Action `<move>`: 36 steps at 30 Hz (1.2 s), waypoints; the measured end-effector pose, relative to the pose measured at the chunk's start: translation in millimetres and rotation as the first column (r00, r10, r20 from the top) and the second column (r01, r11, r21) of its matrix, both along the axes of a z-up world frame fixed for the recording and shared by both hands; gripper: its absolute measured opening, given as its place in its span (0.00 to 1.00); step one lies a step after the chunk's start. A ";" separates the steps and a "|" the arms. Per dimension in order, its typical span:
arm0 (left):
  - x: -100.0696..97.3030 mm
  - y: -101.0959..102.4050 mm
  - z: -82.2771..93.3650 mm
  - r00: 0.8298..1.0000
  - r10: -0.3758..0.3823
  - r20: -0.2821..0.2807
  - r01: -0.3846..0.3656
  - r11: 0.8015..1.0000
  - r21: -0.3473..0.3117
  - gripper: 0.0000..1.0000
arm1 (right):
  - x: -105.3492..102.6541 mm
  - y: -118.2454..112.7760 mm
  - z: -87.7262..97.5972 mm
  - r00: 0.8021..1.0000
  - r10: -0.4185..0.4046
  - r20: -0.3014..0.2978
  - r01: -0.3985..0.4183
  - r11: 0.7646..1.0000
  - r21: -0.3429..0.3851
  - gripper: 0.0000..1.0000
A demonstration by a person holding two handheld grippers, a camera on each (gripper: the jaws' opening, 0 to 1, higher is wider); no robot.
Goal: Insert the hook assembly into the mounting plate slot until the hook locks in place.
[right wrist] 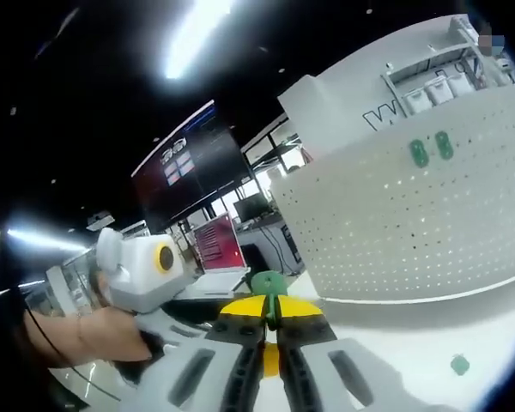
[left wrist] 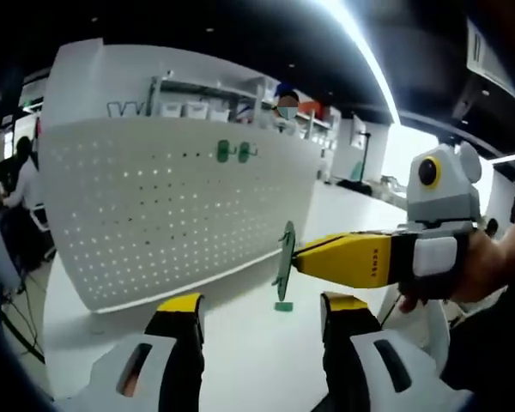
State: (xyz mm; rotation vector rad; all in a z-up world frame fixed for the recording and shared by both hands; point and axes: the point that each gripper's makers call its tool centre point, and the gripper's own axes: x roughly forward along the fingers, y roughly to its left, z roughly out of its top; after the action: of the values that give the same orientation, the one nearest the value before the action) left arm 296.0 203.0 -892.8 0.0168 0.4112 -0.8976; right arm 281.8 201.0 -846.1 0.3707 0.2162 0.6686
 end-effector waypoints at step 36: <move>-3.3 -4.6 7.3 1.000 0.005 -0.023 -0.008 0.990 -0.139 1.00 | 27.4 -39.4 0.6 0.993 -0.087 0.079 0.095 0.991 -0.097 0.01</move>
State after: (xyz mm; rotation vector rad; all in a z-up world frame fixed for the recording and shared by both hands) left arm 292.7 198.4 -885.5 -0.1222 0.3687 -0.9191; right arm 309.2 161.5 -845.5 0.2568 0.1609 0.5781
